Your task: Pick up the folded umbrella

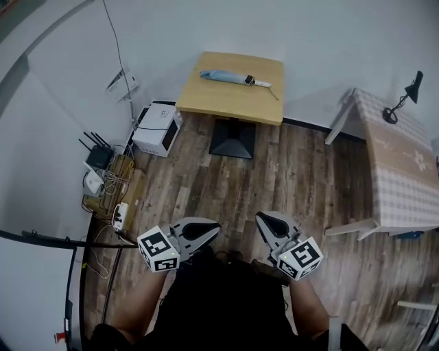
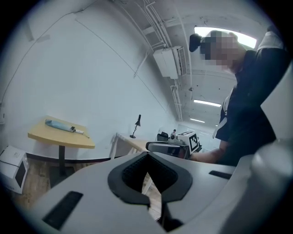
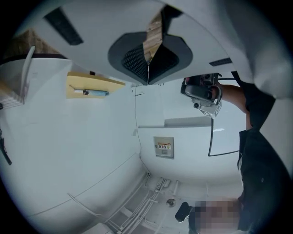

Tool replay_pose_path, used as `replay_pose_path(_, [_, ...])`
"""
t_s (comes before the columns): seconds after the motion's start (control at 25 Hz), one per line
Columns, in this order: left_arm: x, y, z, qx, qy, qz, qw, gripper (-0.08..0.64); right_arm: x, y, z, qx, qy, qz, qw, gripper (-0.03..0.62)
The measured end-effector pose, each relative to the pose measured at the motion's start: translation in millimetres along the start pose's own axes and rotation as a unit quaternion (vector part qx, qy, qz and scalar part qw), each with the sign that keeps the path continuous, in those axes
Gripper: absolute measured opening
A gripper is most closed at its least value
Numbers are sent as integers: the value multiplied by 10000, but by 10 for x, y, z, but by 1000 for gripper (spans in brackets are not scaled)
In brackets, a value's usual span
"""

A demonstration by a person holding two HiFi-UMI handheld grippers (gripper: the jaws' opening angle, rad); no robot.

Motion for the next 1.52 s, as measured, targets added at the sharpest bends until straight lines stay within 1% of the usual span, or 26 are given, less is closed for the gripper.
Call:
replay_pose_path(0.12, [-12,43,20,13,-57,21,10000,9,-17,-26,21,53,-303,-283,9991,20])
replay_pose_path(0.2, [-12,50,60,-1,-137,22,9999,9,-23,-76,9,132,-335,-449,9983,20])
replay_pose_path(0.32, [19,48,111,15,-219,22,9998,9,-2,-88,-62,47,-46,-383,9992,20])
replay_pose_path(0.4, [50,11,135,50,-209,-20,9998,9,31,-50,-117,21,147,-278,9995,20])
replay_pose_path(0.52, [84,-25,186,49,-143,-50,9999,9,89,31,-161,76,261,-158,9995,20])
replay_pose_path(0.68, [118,28,377,-33,1,-64,10000,9,206,73,-201,68,376,-52,9993,20])
replay_pose_path(0.84, [243,63,649,-133,183,-146,9996,9,262,48,-352,62,653,83,9978,20])
replay_pose_path(1.0, [348,-64,991,-41,427,-249,9988,9,392,-55,-537,77,953,166,9953,20])
replay_pose_path(1.12, [311,-192,1331,42,529,-321,9981,9,690,-192,-640,22,1054,169,9943,20])
replay_pose_path(1.24, [220,-236,1681,117,657,-323,9972,9,1067,-356,-678,-54,1032,115,9946,20])
replay_pose_path(1.36, [139,-299,2008,125,763,-342,9964,9,1412,-462,-727,-148,1020,172,9945,20])
replay_pose_path(1.52, [129,-232,2360,64,1106,-396,9931,9,1706,-558,-826,-173,1249,164,9919,20])
Point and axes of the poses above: the fingertips, and each gripper's own axes: x forward along the fingers, z to its left, y out of its underside, the point moved 5 cm from there along -x, backward along the fingers, and after that the axes turned 9 degrees about x, right-handed, at the moved point
